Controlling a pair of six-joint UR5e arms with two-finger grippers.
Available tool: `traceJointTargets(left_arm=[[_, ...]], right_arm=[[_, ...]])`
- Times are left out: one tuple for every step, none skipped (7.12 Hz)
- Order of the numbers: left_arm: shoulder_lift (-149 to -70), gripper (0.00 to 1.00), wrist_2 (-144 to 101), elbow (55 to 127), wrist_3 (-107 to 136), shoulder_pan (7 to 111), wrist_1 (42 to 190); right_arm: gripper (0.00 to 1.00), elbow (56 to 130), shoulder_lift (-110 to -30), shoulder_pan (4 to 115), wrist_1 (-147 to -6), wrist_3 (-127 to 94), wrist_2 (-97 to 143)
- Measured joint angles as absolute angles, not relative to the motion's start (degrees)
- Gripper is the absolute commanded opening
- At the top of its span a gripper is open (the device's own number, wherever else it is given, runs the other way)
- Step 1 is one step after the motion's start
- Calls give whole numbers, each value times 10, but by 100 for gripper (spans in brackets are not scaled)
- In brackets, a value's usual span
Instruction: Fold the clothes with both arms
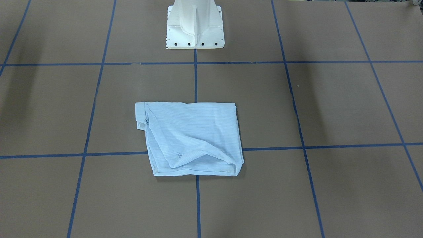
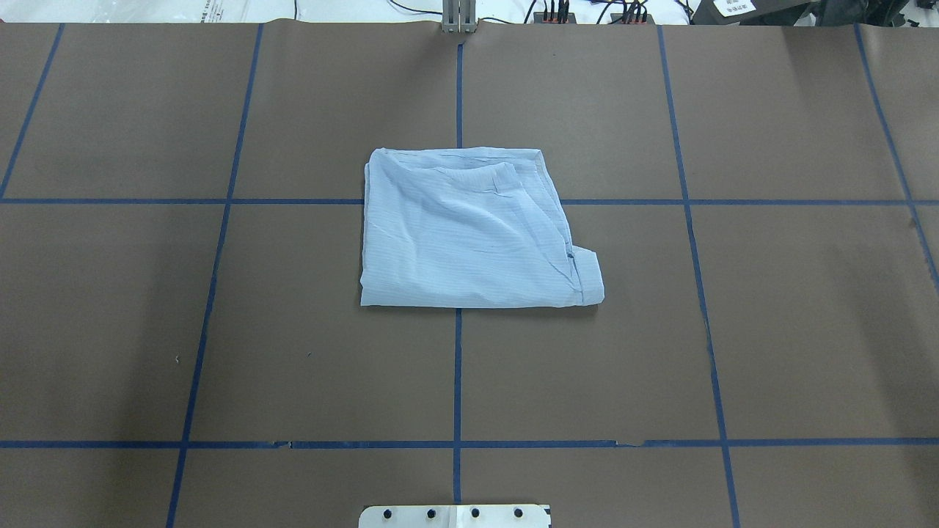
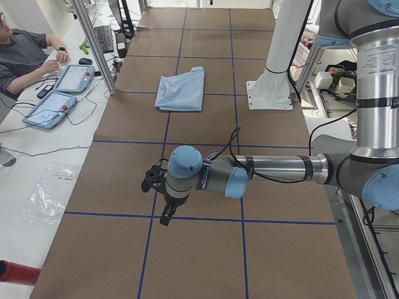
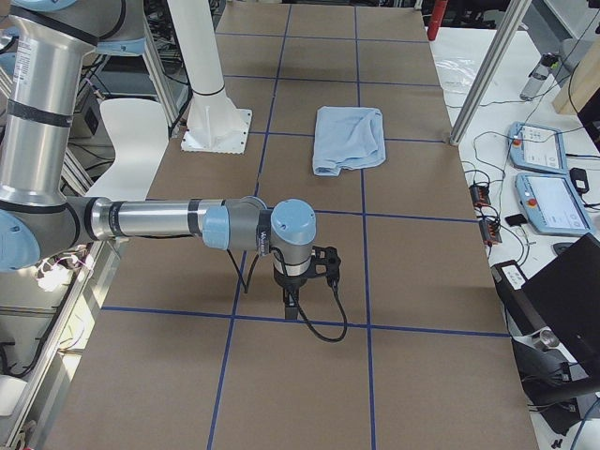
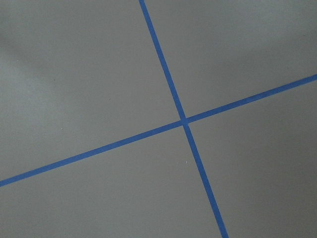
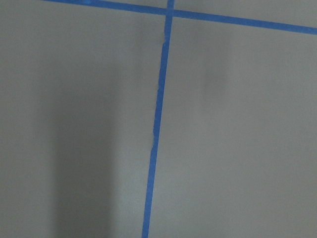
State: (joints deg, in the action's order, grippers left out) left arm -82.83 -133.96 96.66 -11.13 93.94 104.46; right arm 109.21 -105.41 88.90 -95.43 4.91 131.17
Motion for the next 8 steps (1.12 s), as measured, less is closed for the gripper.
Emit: traceJointTargets(left_arm=[[-825,100,-1341,966,-112,940,1043],[-822,100,-1341,964,-112,940,1040],[-818,100,-1343,963,-111,940,1038],[-815,100,-1346,962,-111,940,1036],[-809,100,-1352,965,-111,940,1030],[-802,100,-1356,971,-111,940,1025],[-799,100,-1358,973,-112,940,1023],[-798,100,-1358,972,-112,940,1022]], right_arm=[[100,1093,-1054,889,-954,38,1311],[100,1093,-1053,889,-954,33,1311],[100,1094,-1053,889,-954,31,1311],[100,1095,-1053,889,-954,31,1311],[100,1096,-1053,889,-954,31,1312],[100,1098,-1053,889,-954,31,1312],[100,1099,-1053,889,-954,30,1312],[100,1100,-1053,889,-954,30,1312]])
